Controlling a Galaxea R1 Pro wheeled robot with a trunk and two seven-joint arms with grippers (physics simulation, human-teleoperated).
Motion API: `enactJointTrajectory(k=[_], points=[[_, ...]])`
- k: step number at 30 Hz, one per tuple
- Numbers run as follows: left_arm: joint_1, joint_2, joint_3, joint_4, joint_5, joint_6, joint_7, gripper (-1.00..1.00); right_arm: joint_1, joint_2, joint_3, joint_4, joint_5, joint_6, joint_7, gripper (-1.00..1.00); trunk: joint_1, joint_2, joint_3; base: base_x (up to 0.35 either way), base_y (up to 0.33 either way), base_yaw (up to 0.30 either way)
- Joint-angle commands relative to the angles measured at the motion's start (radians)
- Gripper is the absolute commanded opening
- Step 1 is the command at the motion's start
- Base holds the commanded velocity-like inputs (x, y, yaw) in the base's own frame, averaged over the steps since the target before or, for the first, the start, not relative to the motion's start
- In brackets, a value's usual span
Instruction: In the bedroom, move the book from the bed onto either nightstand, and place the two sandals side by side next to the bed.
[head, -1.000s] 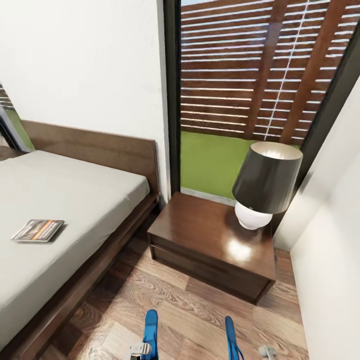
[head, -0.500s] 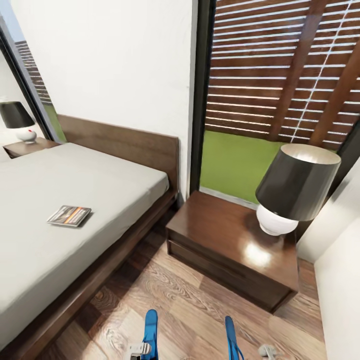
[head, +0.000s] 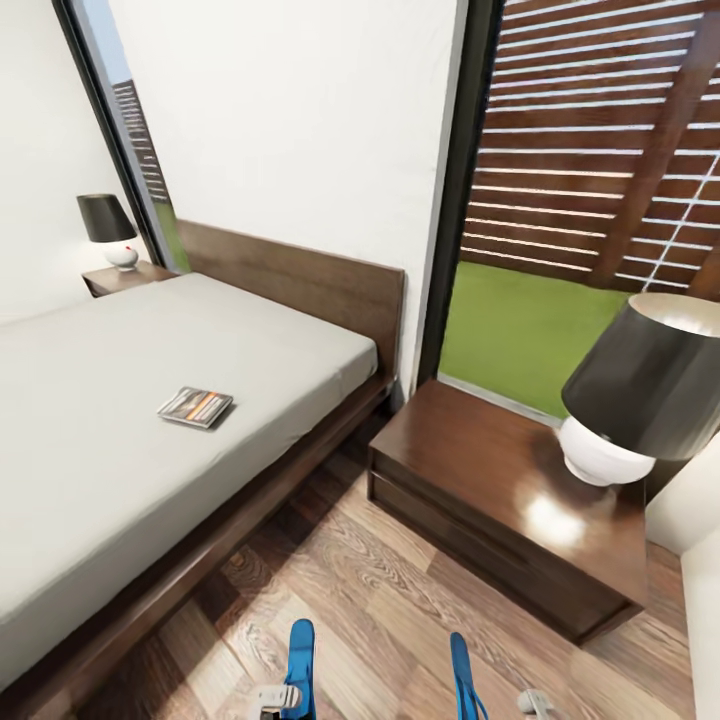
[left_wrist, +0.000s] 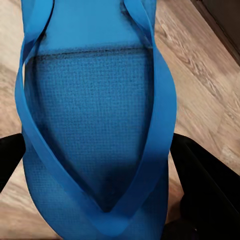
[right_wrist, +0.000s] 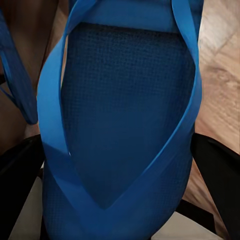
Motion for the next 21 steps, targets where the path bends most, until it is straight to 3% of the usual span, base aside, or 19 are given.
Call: enactJointTrajectory(k=[1,21], points=[[-0.001,0.001,-0.004,0.000,0.009,0.001,-0.001,-1.00,0.000,0.000,0.001,-0.001,-0.009,0.011,0.005,-1.00,0.000,0.000,-0.001,0.000,0.000,0.268],[-0.001,0.000,-0.004,0.000,0.009,0.000,-0.001,-1.00,0.000,-0.001,0.002,-0.001,-0.009,0.011,0.005,-1.00,0.000,0.000,-0.014,0.000,0.000,0.268]])
